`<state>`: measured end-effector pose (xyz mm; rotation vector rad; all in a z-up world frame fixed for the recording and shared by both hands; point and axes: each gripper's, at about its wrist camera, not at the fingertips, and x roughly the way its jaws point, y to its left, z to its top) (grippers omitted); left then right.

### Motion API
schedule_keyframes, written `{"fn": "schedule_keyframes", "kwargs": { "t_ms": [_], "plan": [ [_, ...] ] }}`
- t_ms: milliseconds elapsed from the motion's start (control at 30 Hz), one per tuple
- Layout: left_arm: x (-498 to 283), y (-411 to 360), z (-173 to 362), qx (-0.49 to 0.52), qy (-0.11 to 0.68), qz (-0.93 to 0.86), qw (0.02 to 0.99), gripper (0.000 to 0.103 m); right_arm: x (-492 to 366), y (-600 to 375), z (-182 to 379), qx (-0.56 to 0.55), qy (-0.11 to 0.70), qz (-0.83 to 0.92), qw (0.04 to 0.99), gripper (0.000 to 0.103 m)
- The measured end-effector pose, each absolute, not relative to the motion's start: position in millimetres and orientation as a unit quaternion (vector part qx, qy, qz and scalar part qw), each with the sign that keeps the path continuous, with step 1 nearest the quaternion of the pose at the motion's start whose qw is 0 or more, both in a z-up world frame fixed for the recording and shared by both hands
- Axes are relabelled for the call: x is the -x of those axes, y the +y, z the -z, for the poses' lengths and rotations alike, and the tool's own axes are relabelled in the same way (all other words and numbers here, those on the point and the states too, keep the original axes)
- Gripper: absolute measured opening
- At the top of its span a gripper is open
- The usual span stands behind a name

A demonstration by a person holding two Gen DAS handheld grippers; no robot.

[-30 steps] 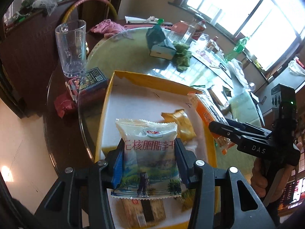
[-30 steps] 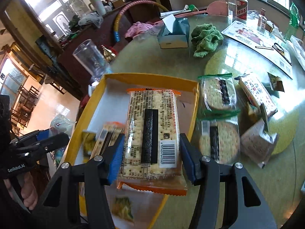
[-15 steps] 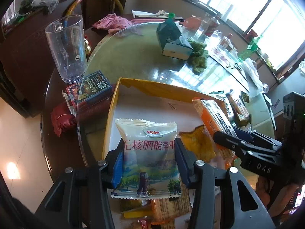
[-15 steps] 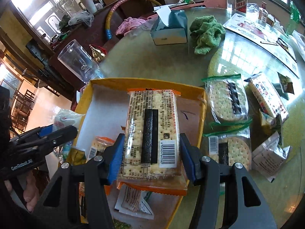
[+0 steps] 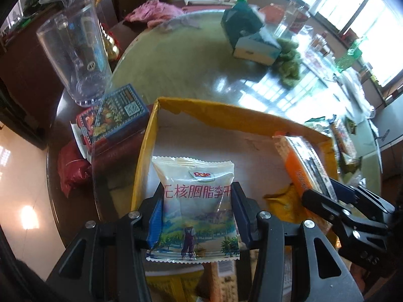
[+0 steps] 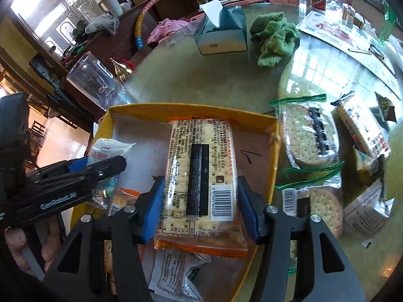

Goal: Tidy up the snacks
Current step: 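Lower both packets into the tray and open both tools to release them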

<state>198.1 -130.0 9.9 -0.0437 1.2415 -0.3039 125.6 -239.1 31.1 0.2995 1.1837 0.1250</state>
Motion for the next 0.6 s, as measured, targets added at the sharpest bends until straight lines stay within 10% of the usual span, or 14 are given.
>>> {"fn": "schedule_keyframes", "kwargs": {
  "t_ms": [600],
  "plan": [
    [-89.9,-114.8,-80.4,0.108,0.487,0.161,0.852,0.081,-43.2,-279.7,-95.7,-0.179,0.452,-0.117,0.866,0.079]
  ]
}}
